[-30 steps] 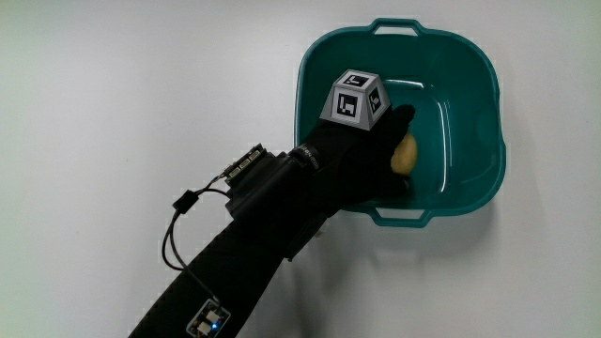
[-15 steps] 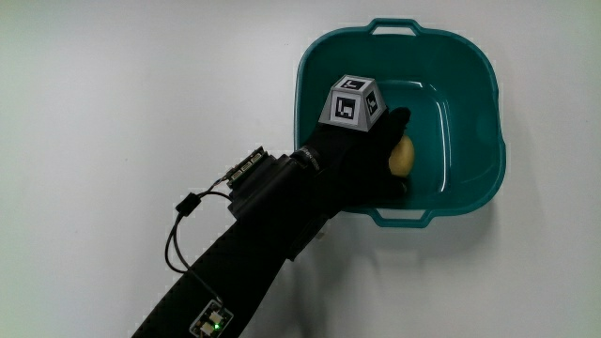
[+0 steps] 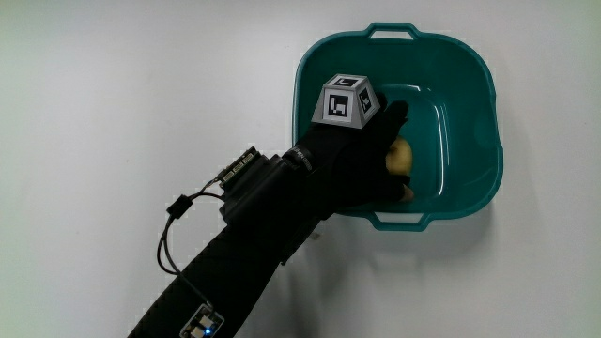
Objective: Place pear into plate
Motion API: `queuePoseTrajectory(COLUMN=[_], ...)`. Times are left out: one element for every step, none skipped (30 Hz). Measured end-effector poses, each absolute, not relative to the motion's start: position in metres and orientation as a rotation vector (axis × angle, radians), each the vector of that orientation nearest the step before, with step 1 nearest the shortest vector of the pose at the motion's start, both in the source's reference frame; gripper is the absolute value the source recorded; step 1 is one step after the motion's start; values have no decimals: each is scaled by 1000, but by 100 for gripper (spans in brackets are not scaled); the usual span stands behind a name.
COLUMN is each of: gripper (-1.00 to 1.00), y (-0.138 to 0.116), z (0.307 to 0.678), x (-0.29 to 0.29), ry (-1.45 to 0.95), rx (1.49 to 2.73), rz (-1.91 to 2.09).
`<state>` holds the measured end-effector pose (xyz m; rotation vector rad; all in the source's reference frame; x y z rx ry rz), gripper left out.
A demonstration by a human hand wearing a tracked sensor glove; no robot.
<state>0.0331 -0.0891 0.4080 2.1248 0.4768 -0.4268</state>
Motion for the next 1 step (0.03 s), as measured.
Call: queuePoseTrajectory(gripper=[-100], y=[-89], z=[405], x=[32], ry=[495], rx=[2135], rz=[-443])
